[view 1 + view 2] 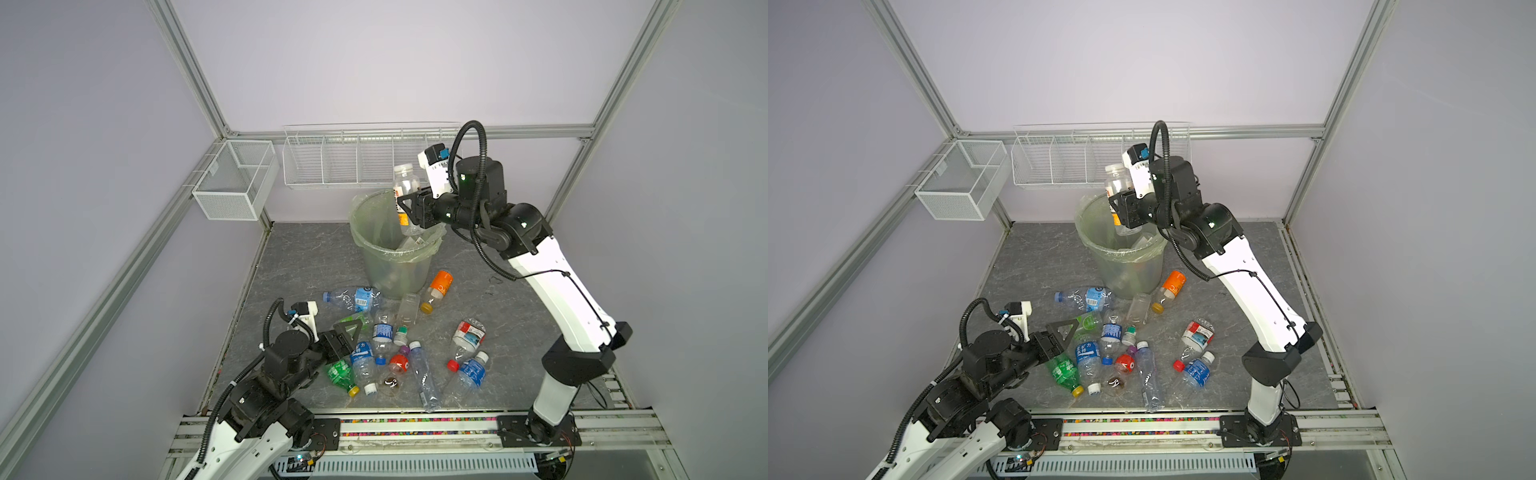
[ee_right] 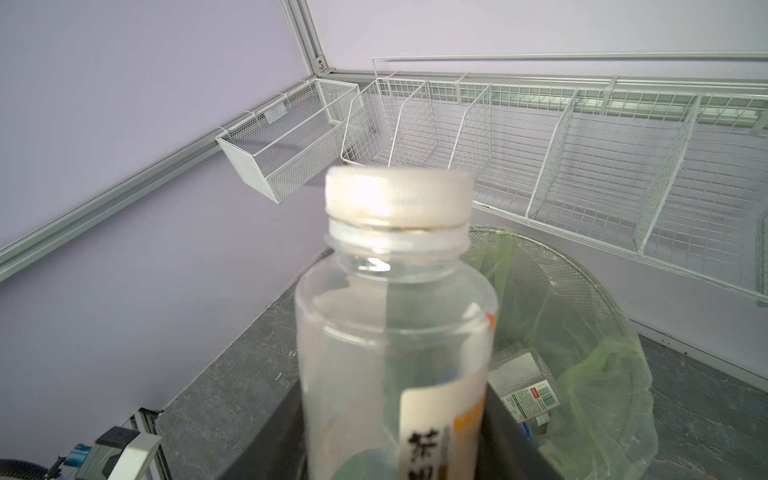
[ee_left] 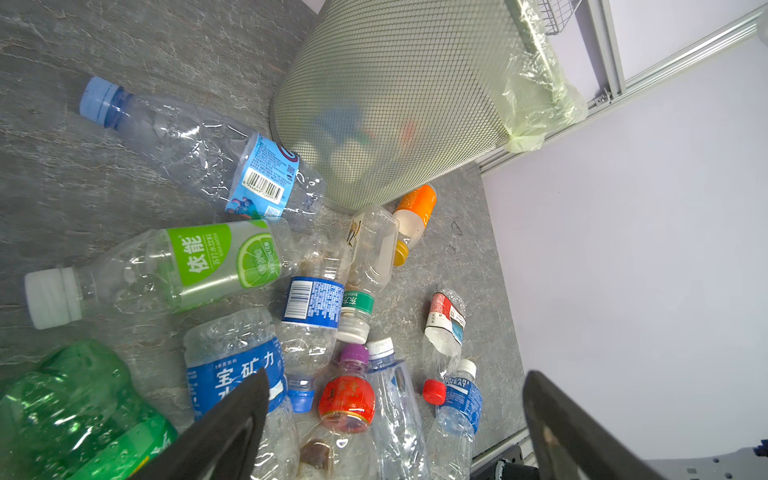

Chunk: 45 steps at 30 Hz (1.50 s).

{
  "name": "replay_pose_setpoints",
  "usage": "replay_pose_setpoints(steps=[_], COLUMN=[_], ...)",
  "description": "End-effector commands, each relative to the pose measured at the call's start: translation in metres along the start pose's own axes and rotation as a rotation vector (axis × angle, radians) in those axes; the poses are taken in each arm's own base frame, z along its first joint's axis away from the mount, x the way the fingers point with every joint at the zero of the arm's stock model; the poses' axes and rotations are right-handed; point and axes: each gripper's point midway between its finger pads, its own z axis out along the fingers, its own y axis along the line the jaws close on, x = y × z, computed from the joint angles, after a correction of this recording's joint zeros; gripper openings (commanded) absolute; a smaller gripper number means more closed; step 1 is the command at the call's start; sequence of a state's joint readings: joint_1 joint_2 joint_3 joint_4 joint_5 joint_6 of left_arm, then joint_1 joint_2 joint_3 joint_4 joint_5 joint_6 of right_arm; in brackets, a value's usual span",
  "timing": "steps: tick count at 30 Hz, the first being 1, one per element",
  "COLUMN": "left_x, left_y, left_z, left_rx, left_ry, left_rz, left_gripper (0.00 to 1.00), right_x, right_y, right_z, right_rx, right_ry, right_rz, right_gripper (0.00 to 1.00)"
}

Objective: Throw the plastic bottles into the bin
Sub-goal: 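Carry the tea bottle with the right gripper over the wastebasket opening, then open the right gripper to drop the tea bottle into the wastebasket, then withdraw the right gripper down toward the bottles nearer the robot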

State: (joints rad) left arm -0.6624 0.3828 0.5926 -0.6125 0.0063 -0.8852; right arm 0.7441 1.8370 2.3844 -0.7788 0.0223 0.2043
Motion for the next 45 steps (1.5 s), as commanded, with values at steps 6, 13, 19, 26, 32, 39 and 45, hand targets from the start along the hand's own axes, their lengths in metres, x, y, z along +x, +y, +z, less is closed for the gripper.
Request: replay_pose_setpoints(steps=[6,13,19,26,32,39,45], left_x=[0.001,0.0,0.001,0.0,0.001,0.005,0.008], left_y=[-0.006,-0.007,0.0,-0.004,0.0,0.011,0.017], left_z=[-0.005,-0.012,-0.018,-0.015,-0.017,-0.016,-0.008], left_rx=[0.029,0.026,0.019,0.026,0.008,-0.023,-0.058], left_ry=[0.007,0.007,-0.011,-0.005,-0.004,-0.006,0.005], left_rz=[0.008,0.008,-0.003,-0.007,-0.011,-0.038,-0.054], left_gripper=[0.94,0.94,0.95,0.95,0.94,0.94,0.95], right_x=[0.019,0.074,0.044,0.017,0.023,0.042,0.07], right_y=[-0.023,-0.062,-0.054,-0.02,-0.003,0.01,-0.001], right_z=[0.047,0.082,0.049,0.012,-0.01,-0.04,-0.067], right_rx=[0.075,0.194,0.208,0.135,0.105,0.071,0.099], right_ry=[0.068,0.247,0.158,0.061,0.065,0.024,0.01], right_rz=[0.003,0.068,0.049,0.025,0.014,0.04,0.081], right_gripper=[0.09,0.91,0.88,0.88,0.88,0.88,0.88])
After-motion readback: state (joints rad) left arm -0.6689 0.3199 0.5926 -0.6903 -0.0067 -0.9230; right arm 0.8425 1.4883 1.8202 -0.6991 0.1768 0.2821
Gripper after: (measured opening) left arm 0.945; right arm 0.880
